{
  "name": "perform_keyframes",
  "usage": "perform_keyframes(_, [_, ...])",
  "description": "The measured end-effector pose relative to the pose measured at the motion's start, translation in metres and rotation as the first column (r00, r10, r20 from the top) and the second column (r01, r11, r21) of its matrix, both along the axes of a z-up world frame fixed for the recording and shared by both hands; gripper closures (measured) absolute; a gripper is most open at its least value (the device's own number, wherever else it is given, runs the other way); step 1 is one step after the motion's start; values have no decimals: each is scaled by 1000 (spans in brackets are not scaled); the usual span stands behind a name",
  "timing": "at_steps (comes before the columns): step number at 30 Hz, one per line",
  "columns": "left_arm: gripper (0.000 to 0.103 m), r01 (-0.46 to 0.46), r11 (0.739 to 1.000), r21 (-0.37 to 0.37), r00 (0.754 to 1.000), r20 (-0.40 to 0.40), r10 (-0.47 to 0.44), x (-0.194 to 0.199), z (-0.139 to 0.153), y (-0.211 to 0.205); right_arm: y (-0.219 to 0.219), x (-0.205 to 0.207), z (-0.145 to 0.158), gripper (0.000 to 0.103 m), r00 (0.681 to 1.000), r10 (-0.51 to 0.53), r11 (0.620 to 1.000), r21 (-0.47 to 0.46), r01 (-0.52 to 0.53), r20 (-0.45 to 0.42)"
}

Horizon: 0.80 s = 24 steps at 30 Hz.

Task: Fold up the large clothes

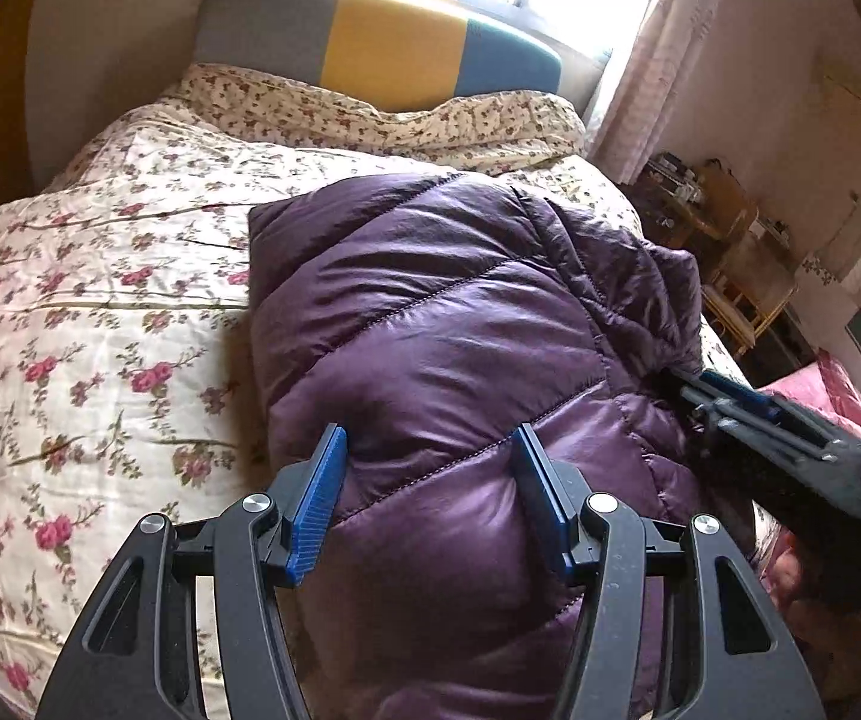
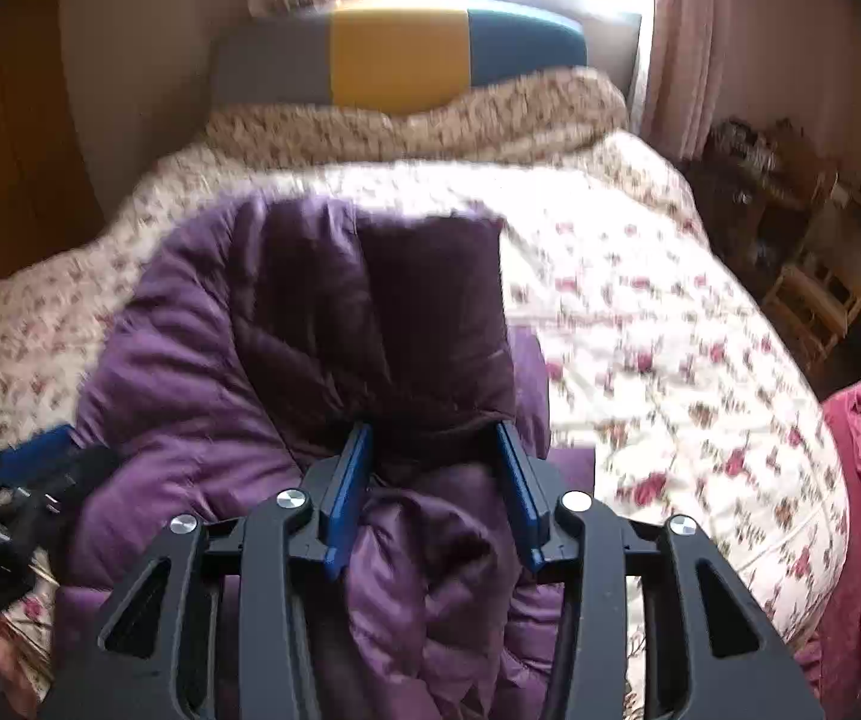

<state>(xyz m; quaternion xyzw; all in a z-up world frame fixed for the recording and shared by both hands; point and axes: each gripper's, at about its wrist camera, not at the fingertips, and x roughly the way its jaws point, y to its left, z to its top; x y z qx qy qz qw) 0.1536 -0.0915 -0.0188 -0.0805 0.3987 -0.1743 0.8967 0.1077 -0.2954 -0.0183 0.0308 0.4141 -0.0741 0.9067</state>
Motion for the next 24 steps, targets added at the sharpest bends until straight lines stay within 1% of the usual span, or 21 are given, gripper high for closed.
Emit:
perform_keyframes(3, [46, 24, 1000, 0, 1000, -3, -24, 1, -5, -5, -4, -10, -24, 64, 999, -25, 1000, 8, 26, -31])
perform_keyframes(5, [46, 39, 999, 7, 999, 0, -39, -1, -10, -9, -7, -18, -33, 65, 998, -48, 999, 20, 49, -34])
perform_keyframes(10, [46, 82, 995, 48, 996, 35, -84, -8, -23, -19, -3, -34, -48, 65, 998, -63, 998, -25, 63, 0])
perform_keyframes(11, [46, 92, 994, 58, 995, 31, -94, -8, -27, -21, -2, -36, -51, 65, 998, -64, 998, -29, 64, 8])
perform_keyframes(13, [46, 94, 995, 43, 996, 9, -94, -3, -32, -19, -2, -38, -57, 65, 997, -68, 997, -23, 68, 26])
perform_keyframes(17, [46, 88, 995, 39, 996, -17, -87, 7, -45, -20, -7, -36, -68, 65, 996, -65, 998, 6, 64, 56])
perform_keyframes(19, [45, 89, 995, 36, 996, -20, -88, 9, -52, -21, -7, -35, -71, 65, 996, -64, 998, 16, 64, 67])
perform_keyframes(22, [45, 96, 994, 49, 995, -6, -95, 12, -59, -24, -7, -36, -74, 65, 994, -73, 997, 36, 71, 80])
perform_keyframes(24, [44, 95, 994, 48, 995, 6, -95, 11, -63, -24, -8, -38, -72, 64, 993, -81, 995, 67, 76, 86])
